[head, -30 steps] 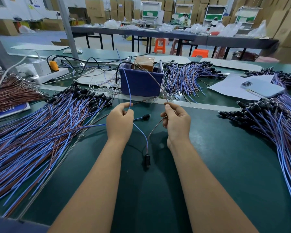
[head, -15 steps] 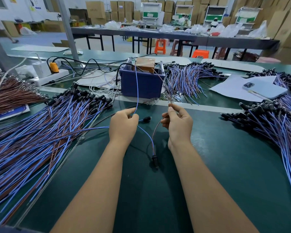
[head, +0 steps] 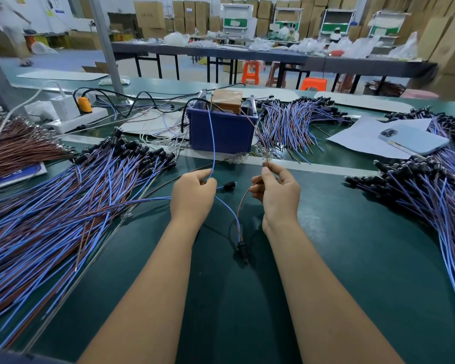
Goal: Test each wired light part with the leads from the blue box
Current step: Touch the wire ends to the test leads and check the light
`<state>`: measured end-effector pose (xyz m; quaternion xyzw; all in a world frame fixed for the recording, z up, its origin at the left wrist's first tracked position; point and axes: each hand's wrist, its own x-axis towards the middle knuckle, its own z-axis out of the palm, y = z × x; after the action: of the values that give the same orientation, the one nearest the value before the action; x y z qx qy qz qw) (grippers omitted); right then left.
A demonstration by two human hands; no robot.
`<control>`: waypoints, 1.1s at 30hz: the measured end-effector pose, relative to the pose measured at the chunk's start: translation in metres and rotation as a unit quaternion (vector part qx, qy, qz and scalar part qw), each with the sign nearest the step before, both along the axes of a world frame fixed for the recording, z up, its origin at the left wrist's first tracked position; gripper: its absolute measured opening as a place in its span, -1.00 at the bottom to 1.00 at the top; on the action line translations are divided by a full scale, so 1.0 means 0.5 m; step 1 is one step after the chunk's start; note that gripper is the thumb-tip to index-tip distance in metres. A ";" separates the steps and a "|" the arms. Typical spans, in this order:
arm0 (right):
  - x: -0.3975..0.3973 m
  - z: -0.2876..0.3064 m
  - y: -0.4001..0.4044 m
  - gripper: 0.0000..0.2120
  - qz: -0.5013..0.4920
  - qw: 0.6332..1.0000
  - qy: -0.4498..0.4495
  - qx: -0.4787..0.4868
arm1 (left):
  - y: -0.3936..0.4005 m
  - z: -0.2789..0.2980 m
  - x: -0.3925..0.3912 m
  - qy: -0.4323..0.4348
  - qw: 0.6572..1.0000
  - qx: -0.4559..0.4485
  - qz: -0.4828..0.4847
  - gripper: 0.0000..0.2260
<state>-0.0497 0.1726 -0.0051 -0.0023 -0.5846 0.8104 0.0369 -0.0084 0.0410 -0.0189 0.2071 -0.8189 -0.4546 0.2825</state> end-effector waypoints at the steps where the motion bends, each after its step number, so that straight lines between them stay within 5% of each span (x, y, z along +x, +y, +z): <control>1: 0.000 0.000 0.000 -0.87 0.000 1.000 0.000 0.001 | 0.000 0.000 0.000 -0.002 1.000 -0.003 -0.001 -0.66; 33: 0.001 -0.002 0.003 -0.83 0.009 1.000 0.005 -0.003 | 0.003 0.006 0.006 -0.001 1.000 -0.010 -0.002 -0.66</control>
<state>-0.0492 0.1742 -0.0061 0.0070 -0.5821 0.8125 0.0324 -0.0055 0.0428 -0.0159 0.2035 -0.8240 -0.4469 0.2825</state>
